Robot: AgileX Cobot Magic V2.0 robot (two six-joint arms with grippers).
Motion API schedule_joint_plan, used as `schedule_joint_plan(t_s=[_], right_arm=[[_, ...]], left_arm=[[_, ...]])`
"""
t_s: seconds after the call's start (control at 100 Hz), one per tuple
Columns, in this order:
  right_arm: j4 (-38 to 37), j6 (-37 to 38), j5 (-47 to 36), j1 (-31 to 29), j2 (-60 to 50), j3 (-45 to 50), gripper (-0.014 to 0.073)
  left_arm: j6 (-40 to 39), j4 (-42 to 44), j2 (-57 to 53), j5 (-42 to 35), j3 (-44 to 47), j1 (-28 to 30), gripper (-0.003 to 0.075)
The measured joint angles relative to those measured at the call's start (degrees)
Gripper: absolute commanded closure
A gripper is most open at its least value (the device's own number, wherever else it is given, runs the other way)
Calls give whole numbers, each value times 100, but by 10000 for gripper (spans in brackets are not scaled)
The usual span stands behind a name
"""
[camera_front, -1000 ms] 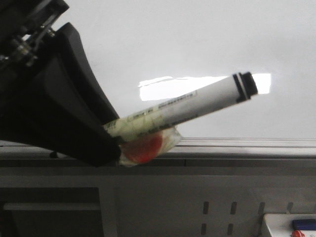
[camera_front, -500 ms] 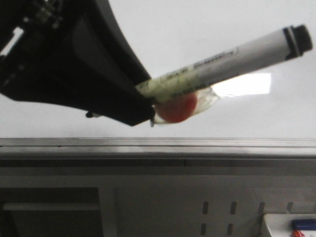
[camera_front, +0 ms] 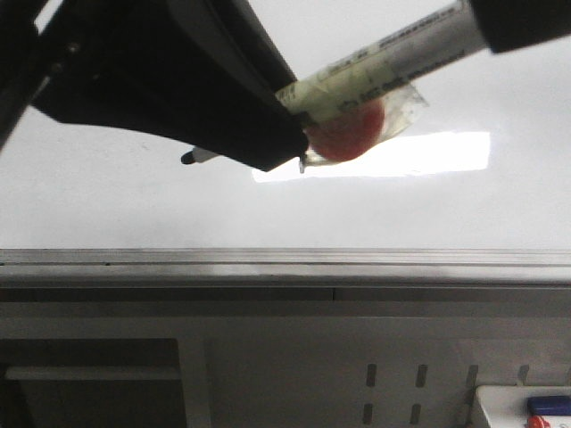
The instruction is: Write number 4 on whiteboard
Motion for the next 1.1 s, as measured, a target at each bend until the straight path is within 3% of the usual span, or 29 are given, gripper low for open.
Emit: schedule_joint_plan(t_s=[0.42,0.73,0.92,1.1], right_arm=[[453,-9,-292,0,412,0,216],[480,-9,-398,0,468,0,457],[480,-9,-503,0,570,0,664],[480,-9,-505,0,603,-8,655]], left_arm=[[0,10,0,-190,0,0,740],[0,0,0,-192,0,0,741],[-27,-33,0,-171,0,0,741],[-39,-85,0,-168,0,0,741]])
